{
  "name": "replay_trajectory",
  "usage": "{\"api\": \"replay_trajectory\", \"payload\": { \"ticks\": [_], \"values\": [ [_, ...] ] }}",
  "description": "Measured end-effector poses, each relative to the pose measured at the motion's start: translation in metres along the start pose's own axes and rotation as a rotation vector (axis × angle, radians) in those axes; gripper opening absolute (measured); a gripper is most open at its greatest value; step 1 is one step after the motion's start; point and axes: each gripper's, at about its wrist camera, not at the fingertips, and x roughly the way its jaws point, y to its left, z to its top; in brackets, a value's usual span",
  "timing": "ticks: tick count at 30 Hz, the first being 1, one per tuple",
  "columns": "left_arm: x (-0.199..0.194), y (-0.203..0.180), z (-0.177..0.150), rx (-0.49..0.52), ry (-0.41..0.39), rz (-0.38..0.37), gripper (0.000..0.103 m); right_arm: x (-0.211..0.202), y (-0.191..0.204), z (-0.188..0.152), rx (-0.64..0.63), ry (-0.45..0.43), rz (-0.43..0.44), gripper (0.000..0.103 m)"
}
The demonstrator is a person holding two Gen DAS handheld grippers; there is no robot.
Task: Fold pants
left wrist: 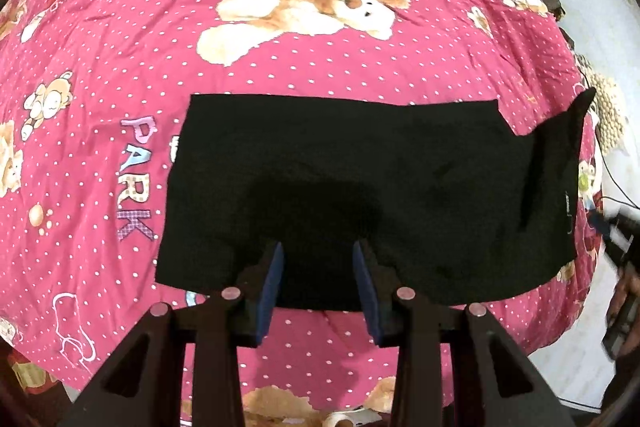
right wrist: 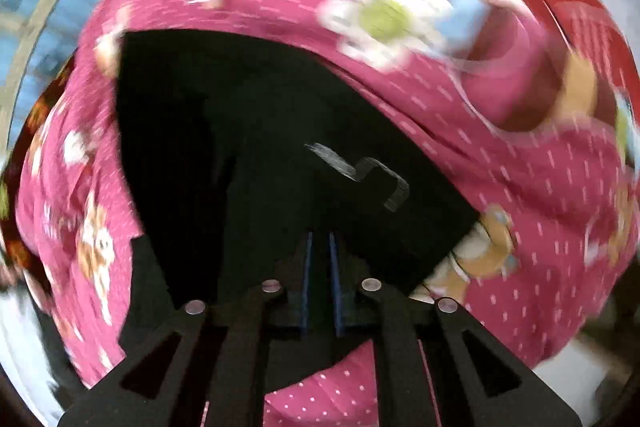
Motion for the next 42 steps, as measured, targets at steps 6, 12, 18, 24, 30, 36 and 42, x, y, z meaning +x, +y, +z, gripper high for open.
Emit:
{"api": "replay_trajectory", "payload": {
  "ticks": [6, 12, 18, 24, 30, 36, 42],
  "values": [
    [0.001, -0.007, 0.001, -0.01, -0.001, -0.005, 0.039, 0.002, 0.096, 0.035, -0.202, -0.055, 0.118, 0.073],
    [0.004, -0.001, 0.004, -0.044, 0.001, 0.006, 0.039, 0.061, 0.15, 0.07, -0.263, -0.011, -0.033, 0.058],
    [0.011, 0.004, 0.01, -0.052, 0.017, 0.008, 0.039, 0.043, 0.116, 0.078, -0.164, -0.045, -0.005, 0.002],
    [0.013, -0.004, 0.016, 0.005, 0.024, 0.011, 0.039, -0.003, 0.008, 0.029, 0.069, -0.05, 0.008, 0.002],
    [0.002, -0.012, 0.013, 0.045, 0.001, 0.011, 0.039, 0.027, -0.074, -0.021, 0.275, 0.087, -0.057, 0.003],
    [-0.009, 0.002, -0.002, 0.003, -0.029, 0.012, 0.039, 0.008, -0.065, -0.027, 0.179, 0.061, -0.18, 0.04],
    [-0.016, 0.032, -0.021, -0.112, -0.053, -0.015, 0.046, -0.026, -0.049, -0.034, 0.063, -0.027, -0.232, 0.041]
  ]
}}
